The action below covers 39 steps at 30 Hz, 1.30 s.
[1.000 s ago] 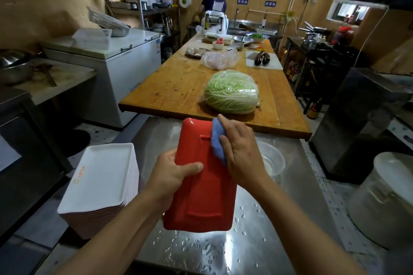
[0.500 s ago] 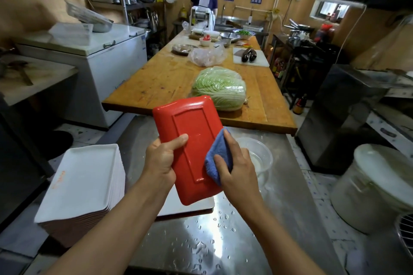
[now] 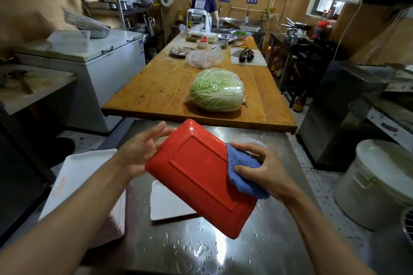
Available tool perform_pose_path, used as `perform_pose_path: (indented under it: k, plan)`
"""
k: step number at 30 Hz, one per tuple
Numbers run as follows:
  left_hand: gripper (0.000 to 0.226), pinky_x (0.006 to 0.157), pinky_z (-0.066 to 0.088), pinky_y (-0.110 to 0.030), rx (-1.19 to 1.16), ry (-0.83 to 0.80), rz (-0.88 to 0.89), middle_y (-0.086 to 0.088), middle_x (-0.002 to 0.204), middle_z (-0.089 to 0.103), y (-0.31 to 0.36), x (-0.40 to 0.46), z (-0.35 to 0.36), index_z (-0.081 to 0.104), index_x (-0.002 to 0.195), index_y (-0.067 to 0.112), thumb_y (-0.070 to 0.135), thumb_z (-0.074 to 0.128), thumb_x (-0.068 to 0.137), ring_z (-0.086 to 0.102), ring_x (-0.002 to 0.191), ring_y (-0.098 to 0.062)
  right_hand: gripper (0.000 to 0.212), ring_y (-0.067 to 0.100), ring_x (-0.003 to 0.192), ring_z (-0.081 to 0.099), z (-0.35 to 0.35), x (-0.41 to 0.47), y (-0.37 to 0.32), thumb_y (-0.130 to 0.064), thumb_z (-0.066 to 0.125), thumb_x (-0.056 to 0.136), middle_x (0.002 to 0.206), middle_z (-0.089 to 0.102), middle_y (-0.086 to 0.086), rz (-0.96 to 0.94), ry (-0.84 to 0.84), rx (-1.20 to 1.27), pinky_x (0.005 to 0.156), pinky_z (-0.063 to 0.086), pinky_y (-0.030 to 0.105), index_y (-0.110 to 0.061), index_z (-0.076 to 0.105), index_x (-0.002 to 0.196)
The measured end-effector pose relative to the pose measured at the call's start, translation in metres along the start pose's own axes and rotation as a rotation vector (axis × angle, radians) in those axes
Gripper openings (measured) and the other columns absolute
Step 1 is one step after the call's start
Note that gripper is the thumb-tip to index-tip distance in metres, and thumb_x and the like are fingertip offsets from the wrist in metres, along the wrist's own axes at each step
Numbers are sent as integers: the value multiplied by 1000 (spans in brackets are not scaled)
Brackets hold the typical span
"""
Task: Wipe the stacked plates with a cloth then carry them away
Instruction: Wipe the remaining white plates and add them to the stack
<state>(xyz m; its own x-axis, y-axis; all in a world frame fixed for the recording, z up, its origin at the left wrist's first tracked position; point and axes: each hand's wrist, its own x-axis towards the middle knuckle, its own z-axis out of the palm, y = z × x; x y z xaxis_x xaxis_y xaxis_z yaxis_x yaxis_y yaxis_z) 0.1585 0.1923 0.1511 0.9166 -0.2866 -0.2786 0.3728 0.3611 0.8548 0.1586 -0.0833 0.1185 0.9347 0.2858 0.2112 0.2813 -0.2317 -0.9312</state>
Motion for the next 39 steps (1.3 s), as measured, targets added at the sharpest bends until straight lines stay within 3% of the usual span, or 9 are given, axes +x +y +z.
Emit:
perform_pose_path:
  k: [4,8,11,16,22,25,30,36,39]
  plan:
    - [90,69,57,-33,382,-63,-60,-20,101,64,-5,-5,5,59,116,0,40,91,41,64,83,-28,50,7,92,66,-7,10,-10,-2,76,69,104,70,-7,12,-81,-134,77,52,18,-27,67,110]
    - [45,66,56,-30,355,43,75,-19,98,64,-14,-9,7,61,111,5,11,77,69,65,77,-24,50,2,98,59,-1,20,-24,-23,68,73,111,63,-12,-76,-61,-405,82,46,17,-34,60,122]
    - [53,67,57,-32,359,112,117,-19,100,67,-19,-10,11,61,113,3,7,77,62,65,81,-27,51,11,102,53,20,27,-32,-27,61,84,109,53,-13,-161,-30,-608,86,45,34,-38,49,132]
    - [50,68,55,-33,286,195,137,-15,94,69,-24,-12,10,63,109,6,17,69,61,66,78,-26,48,18,108,48,37,37,-35,-32,51,93,120,54,-3,-266,-69,-742,87,42,39,-32,41,140]
    - [43,73,54,-37,91,318,65,-11,86,71,-33,-13,-9,65,105,11,13,70,63,68,71,-24,40,15,120,45,14,24,-18,-17,55,93,132,51,1,-147,-25,-509,101,31,21,-19,51,133]
    - [18,57,54,-34,-14,427,-16,-7,69,72,-38,-9,-9,65,93,14,15,66,75,69,57,-21,44,7,135,29,20,14,-10,-17,47,97,150,30,-6,-103,-20,-475,110,19,17,-23,41,141]
    - [11,40,54,-36,-155,520,-53,-11,61,70,-34,-6,-4,63,88,7,16,65,83,67,48,-23,54,0,136,17,35,-6,2,-20,48,96,155,19,-8,-143,-6,-564,100,3,-4,-26,27,146]
    - [19,52,54,-41,-233,483,38,-13,71,71,-42,-8,15,61,99,9,22,64,85,68,61,-27,53,27,141,21,60,-13,0,-32,36,94,151,31,7,-258,93,-867,117,13,38,-16,35,144]
    - [15,58,52,-42,-241,465,97,-12,69,71,-47,-9,25,61,93,9,23,61,88,68,58,-25,56,26,140,22,85,-16,-8,-33,34,91,151,33,6,-299,25,-866,114,13,42,-15,36,143]
